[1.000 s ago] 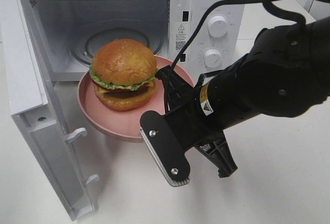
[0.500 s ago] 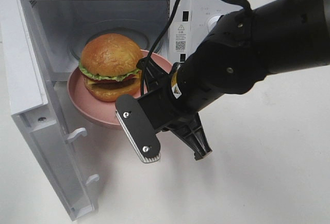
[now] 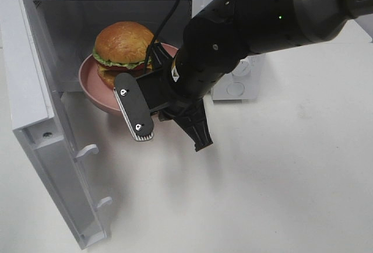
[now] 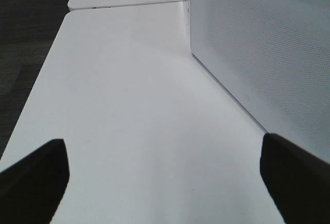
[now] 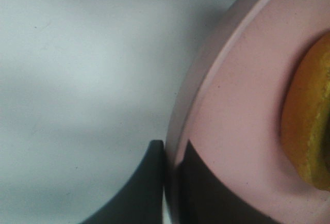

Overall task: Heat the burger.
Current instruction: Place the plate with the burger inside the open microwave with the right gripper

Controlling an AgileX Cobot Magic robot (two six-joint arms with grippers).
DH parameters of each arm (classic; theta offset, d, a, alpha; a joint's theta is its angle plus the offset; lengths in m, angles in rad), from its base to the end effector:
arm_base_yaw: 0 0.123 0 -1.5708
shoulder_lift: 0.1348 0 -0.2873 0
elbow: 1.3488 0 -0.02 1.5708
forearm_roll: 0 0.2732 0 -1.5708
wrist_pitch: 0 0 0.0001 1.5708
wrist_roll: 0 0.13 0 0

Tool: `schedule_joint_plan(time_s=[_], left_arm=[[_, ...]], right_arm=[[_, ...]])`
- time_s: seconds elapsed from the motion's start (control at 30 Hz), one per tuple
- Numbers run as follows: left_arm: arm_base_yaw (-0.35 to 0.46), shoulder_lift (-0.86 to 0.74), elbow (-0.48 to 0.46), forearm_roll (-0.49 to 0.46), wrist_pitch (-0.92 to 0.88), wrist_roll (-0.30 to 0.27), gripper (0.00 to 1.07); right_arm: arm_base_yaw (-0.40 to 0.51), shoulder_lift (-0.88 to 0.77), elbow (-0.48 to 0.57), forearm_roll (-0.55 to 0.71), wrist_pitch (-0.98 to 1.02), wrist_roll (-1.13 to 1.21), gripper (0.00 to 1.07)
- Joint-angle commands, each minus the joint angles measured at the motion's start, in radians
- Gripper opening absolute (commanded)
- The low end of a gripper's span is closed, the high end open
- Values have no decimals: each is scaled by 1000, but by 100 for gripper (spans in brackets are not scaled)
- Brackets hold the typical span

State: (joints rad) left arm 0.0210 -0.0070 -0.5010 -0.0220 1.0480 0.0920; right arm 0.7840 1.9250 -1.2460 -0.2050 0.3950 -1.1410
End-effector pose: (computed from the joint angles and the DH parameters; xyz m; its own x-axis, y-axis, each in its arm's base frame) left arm 0.0469 -0.0015 0.2724 -0.4362 0.0718 -0.8970 0.0315 0.9974 0.0645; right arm 0.3223 0.3070 0.1332 0.5139 -0.8551 -0.0695 -0.7310 -0.3941 -0.5570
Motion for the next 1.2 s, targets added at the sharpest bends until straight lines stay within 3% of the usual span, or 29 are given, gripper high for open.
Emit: schedule_joint_plan(time_s=[0.03, 0.37, 0.43, 0.53, 1.2], left_arm=[[1, -18, 3, 1, -9, -4, 93], [1, -18, 3, 1, -9, -4, 93], [1, -18, 3, 1, -9, -4, 93], [1, -18, 3, 1, -9, -4, 93], [1, -18, 3, 1, -9, -4, 93]], right_arm=[[-6, 9, -36, -9, -44, 9, 0], [-6, 94, -146, -9, -22, 49, 0], [-7, 137, -219, -12, 22, 68, 0], [-11, 147, -237, -13, 34, 76, 0], [-29, 360, -618, -66, 162, 194, 0]])
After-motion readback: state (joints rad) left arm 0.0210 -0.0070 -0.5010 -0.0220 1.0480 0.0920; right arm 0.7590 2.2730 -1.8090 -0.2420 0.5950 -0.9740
